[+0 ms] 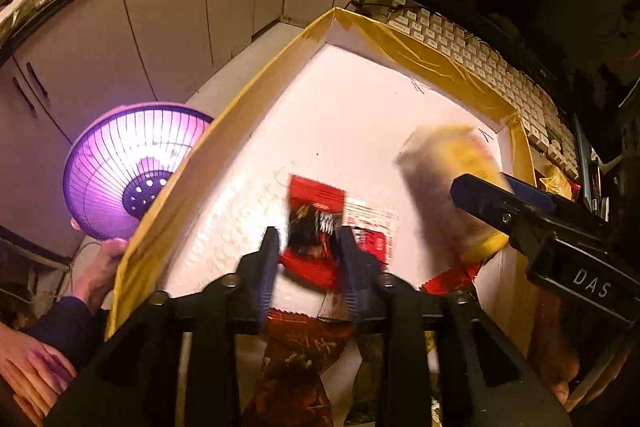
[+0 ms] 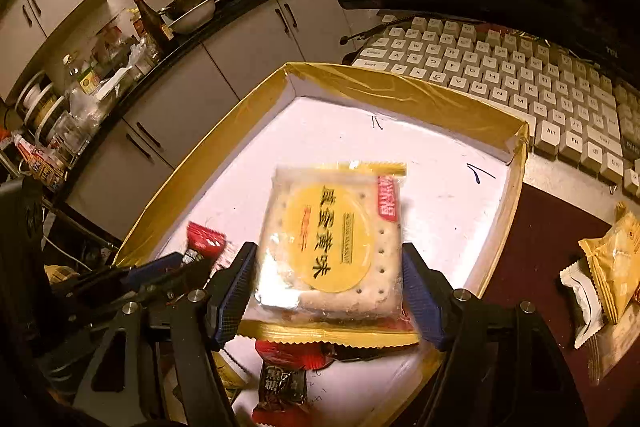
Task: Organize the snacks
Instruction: 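Carry both snacks over the tray and open both grippers to drop them, then move both grippers back toward the snacks on the cloth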
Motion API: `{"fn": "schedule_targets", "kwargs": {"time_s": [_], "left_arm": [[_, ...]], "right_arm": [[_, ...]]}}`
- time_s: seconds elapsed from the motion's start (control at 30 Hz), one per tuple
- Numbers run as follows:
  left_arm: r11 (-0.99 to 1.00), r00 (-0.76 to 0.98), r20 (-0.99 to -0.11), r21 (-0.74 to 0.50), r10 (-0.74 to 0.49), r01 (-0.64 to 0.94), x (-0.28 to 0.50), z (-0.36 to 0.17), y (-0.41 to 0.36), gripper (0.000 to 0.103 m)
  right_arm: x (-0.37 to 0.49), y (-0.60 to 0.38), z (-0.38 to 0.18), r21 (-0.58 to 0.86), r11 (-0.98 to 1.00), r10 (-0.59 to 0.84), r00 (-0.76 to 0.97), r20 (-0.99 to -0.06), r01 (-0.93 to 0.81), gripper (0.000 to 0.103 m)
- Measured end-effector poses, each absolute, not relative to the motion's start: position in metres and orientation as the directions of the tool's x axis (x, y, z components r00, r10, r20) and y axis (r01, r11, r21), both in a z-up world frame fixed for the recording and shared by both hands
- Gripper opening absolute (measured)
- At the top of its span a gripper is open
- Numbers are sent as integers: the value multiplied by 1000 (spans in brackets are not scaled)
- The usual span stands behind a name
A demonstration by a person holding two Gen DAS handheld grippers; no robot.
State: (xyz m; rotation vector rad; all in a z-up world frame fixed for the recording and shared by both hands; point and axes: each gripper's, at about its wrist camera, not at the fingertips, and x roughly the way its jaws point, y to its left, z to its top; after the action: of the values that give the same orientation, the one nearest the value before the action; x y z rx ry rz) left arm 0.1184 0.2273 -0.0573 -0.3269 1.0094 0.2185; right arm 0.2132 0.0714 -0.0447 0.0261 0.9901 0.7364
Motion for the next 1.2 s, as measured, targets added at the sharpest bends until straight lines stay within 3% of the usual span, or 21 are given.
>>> {"fn": "schedule_targets", "kwargs": {"time_s": [0.03, 0.2, 0.27, 0.33, 0.5, 0.8, 1.2], "left_arm": [[927, 517, -856, -176, 23, -333, 118, -58, 228, 47], [921, 593, -803, -186, 58, -342, 101, -40, 222, 54], [924, 646, -759, -187, 78, -332, 89, -26, 214, 71], [932, 694, -715, -190, 85, -310, 77, -13, 203, 75], [944, 752, -659, -232, 27, -237, 54, 8, 168, 75], [963, 733, -667, -262, -138, -58, 51, 9, 91, 75], [967, 671, -713, -254, -202, 21, 60, -10, 40, 75]], "right_arm": [[213, 70, -44, 349, 756, 583, 326, -744, -554, 72], [204, 48, -28, 402, 733, 644, 367, -672, -549, 80], [195, 34, -16, 409, 727, 661, 400, -635, -552, 82], [184, 17, -5, 434, 709, 687, 407, -602, -556, 82], [156, -28, 11, 469, 670, 734, 418, -536, -576, 82], [139, -118, -25, 542, 702, 713, 441, -546, -463, 82], [169, -191, -61, 611, 753, 643, 471, -603, -245, 79]]}}
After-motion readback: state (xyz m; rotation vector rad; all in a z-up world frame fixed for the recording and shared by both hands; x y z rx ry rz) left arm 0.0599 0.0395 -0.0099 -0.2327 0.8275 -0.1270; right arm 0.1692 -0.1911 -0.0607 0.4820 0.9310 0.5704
